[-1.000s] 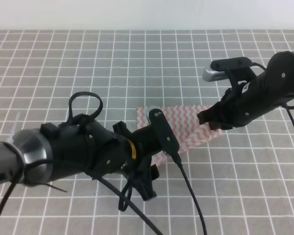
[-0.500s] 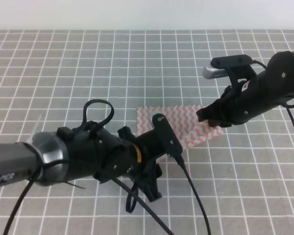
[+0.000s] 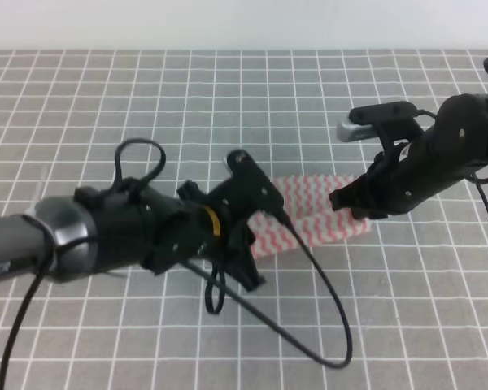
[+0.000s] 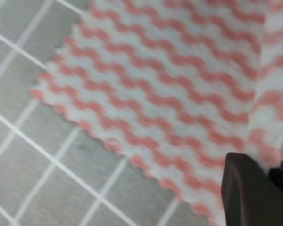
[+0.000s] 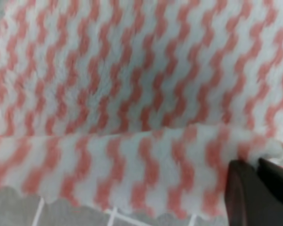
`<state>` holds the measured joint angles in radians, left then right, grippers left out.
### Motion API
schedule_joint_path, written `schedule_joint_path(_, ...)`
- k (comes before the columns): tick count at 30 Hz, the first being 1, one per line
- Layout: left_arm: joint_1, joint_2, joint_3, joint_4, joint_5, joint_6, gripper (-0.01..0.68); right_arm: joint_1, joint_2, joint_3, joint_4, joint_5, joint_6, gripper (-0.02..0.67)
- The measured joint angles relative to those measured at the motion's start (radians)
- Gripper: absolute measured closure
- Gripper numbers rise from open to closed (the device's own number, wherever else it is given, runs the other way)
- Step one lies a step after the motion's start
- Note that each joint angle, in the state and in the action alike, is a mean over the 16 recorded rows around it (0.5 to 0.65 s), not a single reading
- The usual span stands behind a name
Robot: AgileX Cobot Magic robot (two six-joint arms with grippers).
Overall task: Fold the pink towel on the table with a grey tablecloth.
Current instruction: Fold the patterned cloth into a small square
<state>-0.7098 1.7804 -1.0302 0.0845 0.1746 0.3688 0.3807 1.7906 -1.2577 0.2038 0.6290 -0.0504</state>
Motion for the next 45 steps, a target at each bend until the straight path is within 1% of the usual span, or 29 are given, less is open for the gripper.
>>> schedule_joint_path(7, 0.031, 0.039, -0.066, -0.002, 0.020, -0.028, 0.674, 0.000, 0.007, 0.000, -0.006, -0.029, 0.024, 0.665)
schedule_joint_path(29, 0.071, 0.146, -0.244, 0.019, 0.078, -0.070, 0.675, -0.001, 0.067, -0.001, -0.011, -0.077, 0.056, 0.664)
schedule_joint_path(37, 0.075, 0.181, -0.299, 0.048, 0.098, -0.070, 0.675, -0.021, 0.068, -0.019, -0.011, -0.087, 0.056, 0.664)
schedule_joint_path(45, 0.087, 0.207, -0.321, 0.060, 0.092, -0.070, 0.675, -0.045, 0.077, -0.042, -0.009, -0.101, 0.052, 0.664)
